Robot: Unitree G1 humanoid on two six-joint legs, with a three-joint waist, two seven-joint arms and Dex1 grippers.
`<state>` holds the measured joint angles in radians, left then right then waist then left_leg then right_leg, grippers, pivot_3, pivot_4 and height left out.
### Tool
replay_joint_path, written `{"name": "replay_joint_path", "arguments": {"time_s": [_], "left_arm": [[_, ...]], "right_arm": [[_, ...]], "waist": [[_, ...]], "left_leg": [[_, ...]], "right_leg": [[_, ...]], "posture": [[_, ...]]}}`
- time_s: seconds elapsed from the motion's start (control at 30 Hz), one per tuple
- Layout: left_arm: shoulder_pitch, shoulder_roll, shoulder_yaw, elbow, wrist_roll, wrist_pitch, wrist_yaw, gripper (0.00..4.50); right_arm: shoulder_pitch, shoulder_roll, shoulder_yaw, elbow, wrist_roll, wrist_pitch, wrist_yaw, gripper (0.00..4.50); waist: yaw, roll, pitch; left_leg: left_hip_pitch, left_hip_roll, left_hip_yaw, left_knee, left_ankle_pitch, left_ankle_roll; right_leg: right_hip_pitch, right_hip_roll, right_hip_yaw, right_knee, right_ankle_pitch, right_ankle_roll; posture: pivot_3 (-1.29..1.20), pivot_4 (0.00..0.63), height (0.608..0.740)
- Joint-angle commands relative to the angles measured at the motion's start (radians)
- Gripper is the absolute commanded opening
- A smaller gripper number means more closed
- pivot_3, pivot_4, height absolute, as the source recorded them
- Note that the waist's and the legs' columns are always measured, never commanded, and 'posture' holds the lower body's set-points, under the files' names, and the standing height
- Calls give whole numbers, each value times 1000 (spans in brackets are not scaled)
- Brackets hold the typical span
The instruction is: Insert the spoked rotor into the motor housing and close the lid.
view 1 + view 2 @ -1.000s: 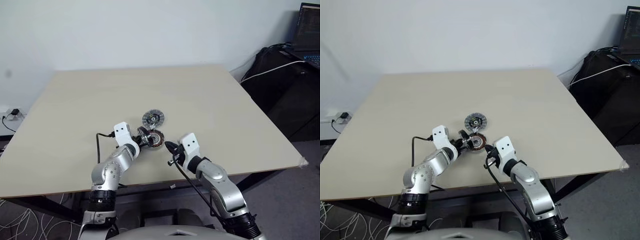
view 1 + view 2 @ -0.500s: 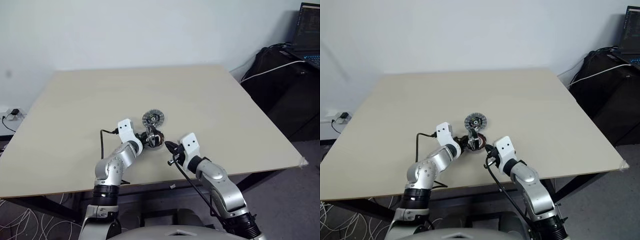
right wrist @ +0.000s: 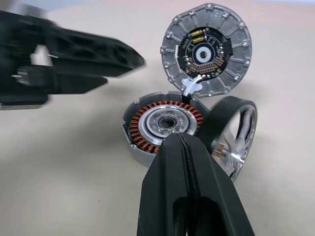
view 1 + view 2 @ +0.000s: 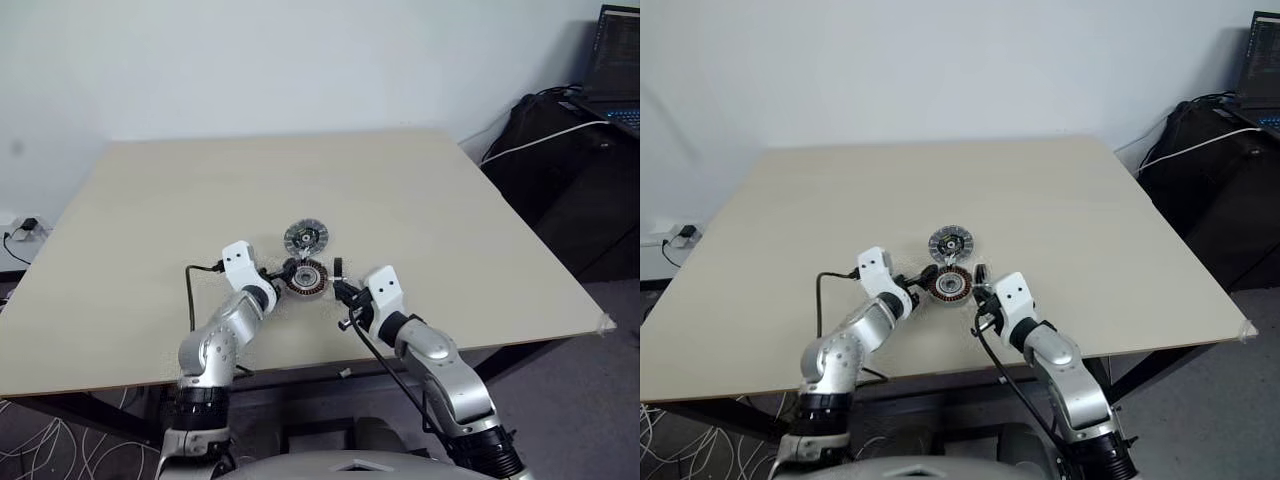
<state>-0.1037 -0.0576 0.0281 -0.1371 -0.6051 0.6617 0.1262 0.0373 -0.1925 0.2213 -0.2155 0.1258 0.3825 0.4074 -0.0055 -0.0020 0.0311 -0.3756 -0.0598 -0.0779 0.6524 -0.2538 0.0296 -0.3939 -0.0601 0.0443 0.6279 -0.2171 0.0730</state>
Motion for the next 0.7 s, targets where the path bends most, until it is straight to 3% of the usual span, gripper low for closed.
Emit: {"name": "replay_joint_path", "arguments": {"time_s": [0.03,0.3,0.63,0.7], "left_arm": [[51,-12,-76,-105,84,-190,-115,4465],[257,198,-205,23,527,-633,-168,4465],[391,182,-196,123,604,-735,-165,4465],[391,174,-193,123,605,-736,-172,4500]], "right_arm": [[-3,3,-21,-49,14,-6,-8,0],[12,11,-35,-42,26,5,-12,0],[67,6,-111,-67,63,50,-49,0],[90,-12,-140,-83,86,71,-39,393]], "waist": [[1,0,0],[-1,4,-2],[18,4,-2],[19,5,-2]], "left_leg": [[0,0,0,0,0,0],[1,1,2,-1,-1,-2],[0,1,1,-1,-2,-2],[0,1,1,-1,-2,-2]], "right_leg": [[0,0,0,0,0,0],[-2,0,1,0,-3,3],[-2,-2,0,0,-3,4],[-2,-2,0,0,-3,5]], "posture": [[0,0,740],[0,0,740],[0,0,740],[0,0,740]]}}
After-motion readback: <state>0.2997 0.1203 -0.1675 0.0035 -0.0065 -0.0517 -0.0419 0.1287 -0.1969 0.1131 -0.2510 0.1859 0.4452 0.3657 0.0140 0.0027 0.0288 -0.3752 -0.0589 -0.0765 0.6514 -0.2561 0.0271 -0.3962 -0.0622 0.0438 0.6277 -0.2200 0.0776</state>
